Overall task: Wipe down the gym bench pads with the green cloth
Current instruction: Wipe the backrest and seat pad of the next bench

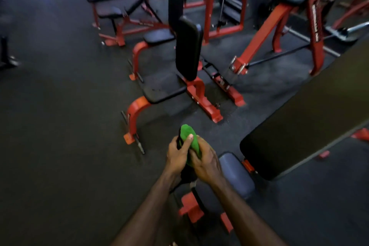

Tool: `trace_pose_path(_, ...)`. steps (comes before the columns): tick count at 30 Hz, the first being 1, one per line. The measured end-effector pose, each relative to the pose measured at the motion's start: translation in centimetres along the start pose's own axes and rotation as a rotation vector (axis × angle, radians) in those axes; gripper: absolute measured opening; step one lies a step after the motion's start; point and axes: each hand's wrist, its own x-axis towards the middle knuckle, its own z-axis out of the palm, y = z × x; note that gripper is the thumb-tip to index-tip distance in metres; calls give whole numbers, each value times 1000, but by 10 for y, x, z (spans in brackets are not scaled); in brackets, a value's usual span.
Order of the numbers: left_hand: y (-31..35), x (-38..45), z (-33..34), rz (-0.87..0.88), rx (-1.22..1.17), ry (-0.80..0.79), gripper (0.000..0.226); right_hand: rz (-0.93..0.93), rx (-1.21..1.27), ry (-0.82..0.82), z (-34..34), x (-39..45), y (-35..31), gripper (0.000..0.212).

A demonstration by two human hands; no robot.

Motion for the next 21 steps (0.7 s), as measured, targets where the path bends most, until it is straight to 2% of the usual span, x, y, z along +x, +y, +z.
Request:
trace_pose_path(6, 100, 5, -22, 168, 29, 28, 13, -97, 157, 70, -37, 26, -83, 60)
trace_pose_path(11, 145, 7, -29, 140, -158, 92, 13, -150, 183, 92, -55, 47, -107, 83)
trace_pose_path(18, 180, 18, -49, 92, -270, -15, 27, -203, 224, 108, -54, 77, -125, 80)
trace_pose_path(21, 194, 37, -59, 87, -316, -44, 26, -224, 250, 163, -48, 99, -140, 59)
